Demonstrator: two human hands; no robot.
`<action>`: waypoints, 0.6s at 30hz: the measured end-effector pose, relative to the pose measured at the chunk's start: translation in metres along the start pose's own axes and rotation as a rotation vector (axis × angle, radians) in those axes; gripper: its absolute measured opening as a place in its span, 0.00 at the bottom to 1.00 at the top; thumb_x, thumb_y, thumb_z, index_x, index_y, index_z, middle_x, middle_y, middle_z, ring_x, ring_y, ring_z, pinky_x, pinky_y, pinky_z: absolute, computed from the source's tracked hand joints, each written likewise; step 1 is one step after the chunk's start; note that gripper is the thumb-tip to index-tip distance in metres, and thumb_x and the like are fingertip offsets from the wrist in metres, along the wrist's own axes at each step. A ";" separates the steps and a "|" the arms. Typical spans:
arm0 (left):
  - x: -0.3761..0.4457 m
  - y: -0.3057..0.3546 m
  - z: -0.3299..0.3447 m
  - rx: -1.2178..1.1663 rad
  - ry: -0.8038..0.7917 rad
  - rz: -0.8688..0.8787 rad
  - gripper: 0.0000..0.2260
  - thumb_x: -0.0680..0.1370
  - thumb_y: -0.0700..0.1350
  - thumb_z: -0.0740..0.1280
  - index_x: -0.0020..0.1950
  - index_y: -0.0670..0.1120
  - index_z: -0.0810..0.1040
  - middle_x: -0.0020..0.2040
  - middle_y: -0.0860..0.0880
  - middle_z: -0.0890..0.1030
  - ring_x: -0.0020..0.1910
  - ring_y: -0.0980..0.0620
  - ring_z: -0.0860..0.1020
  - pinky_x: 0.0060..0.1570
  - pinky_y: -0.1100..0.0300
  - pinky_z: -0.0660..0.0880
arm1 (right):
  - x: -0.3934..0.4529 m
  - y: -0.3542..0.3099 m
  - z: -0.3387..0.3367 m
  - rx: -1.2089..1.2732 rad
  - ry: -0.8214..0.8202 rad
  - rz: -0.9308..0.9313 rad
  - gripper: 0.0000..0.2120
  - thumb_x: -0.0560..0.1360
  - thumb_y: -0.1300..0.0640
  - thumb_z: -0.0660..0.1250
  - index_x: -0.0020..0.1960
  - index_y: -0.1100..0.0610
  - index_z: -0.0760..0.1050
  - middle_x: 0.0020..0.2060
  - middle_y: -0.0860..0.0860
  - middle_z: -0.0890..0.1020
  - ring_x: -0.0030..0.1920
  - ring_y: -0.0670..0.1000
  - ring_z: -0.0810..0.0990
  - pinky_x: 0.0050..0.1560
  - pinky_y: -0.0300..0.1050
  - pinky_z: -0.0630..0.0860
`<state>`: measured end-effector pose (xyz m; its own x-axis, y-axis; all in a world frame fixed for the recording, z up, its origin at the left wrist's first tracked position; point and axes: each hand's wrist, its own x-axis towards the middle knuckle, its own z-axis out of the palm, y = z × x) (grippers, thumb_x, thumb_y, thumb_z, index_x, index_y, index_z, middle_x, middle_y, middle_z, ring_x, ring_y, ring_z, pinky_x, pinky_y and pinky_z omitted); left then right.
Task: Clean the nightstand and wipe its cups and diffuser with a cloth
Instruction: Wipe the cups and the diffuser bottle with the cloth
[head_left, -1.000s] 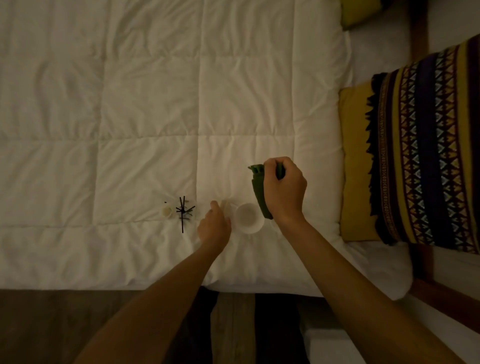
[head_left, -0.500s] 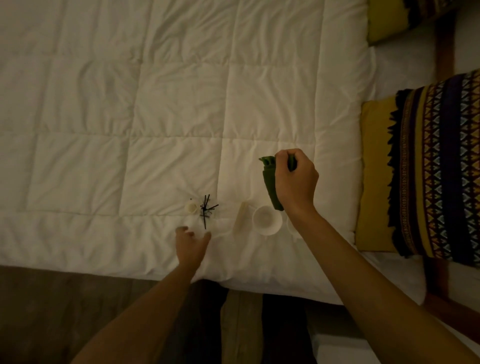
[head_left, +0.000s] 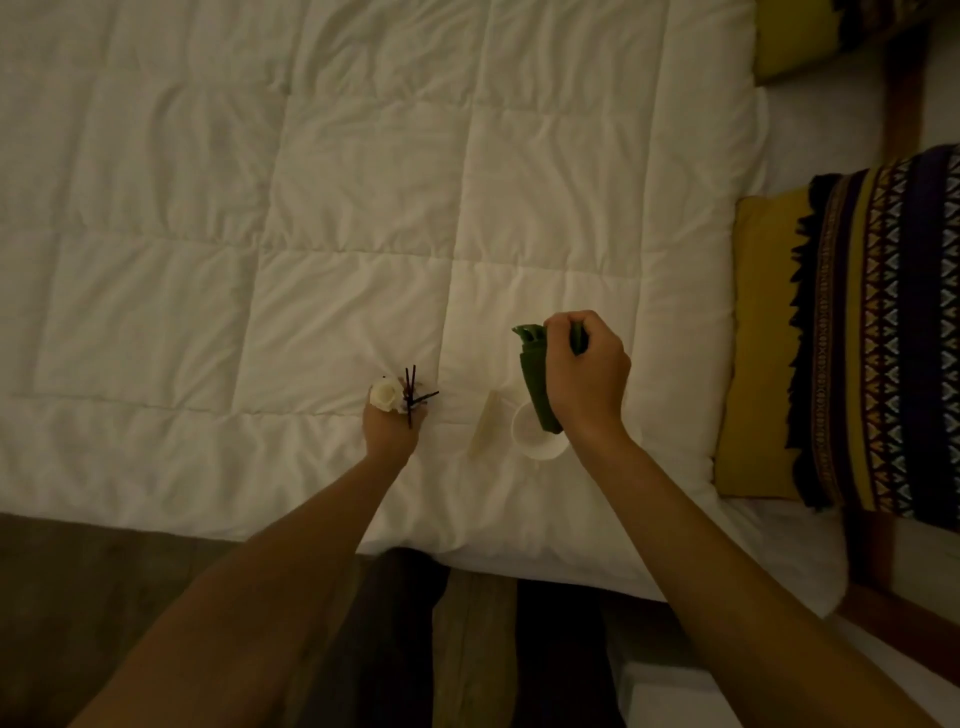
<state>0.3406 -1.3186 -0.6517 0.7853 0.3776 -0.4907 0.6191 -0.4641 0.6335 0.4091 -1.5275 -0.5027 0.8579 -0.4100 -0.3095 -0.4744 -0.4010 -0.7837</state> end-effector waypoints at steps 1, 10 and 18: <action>0.000 0.000 -0.002 0.015 0.011 0.004 0.15 0.73 0.36 0.74 0.58 0.33 0.79 0.53 0.35 0.82 0.54 0.37 0.80 0.54 0.45 0.77 | -0.001 -0.001 -0.001 0.007 -0.001 -0.002 0.09 0.80 0.52 0.63 0.43 0.52 0.76 0.38 0.45 0.80 0.40 0.45 0.80 0.43 0.44 0.79; -0.015 0.093 -0.063 -0.265 -0.181 0.155 0.13 0.75 0.34 0.72 0.57 0.46 0.83 0.48 0.53 0.85 0.45 0.58 0.83 0.48 0.64 0.78 | -0.020 -0.033 -0.037 0.043 -0.002 -0.002 0.09 0.79 0.50 0.64 0.40 0.48 0.76 0.36 0.43 0.79 0.38 0.45 0.79 0.42 0.44 0.79; -0.103 0.271 -0.169 -0.372 -0.385 0.637 0.14 0.78 0.42 0.71 0.63 0.53 0.81 0.57 0.58 0.83 0.57 0.58 0.81 0.60 0.53 0.77 | -0.047 -0.159 -0.101 0.220 0.057 -0.159 0.11 0.79 0.44 0.63 0.43 0.48 0.78 0.37 0.44 0.81 0.37 0.38 0.79 0.35 0.33 0.72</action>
<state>0.4258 -1.3475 -0.3282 0.9749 -0.1998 -0.0985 0.0634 -0.1752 0.9825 0.4247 -1.5272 -0.3095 0.9027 -0.4041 -0.1477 -0.2754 -0.2789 -0.9200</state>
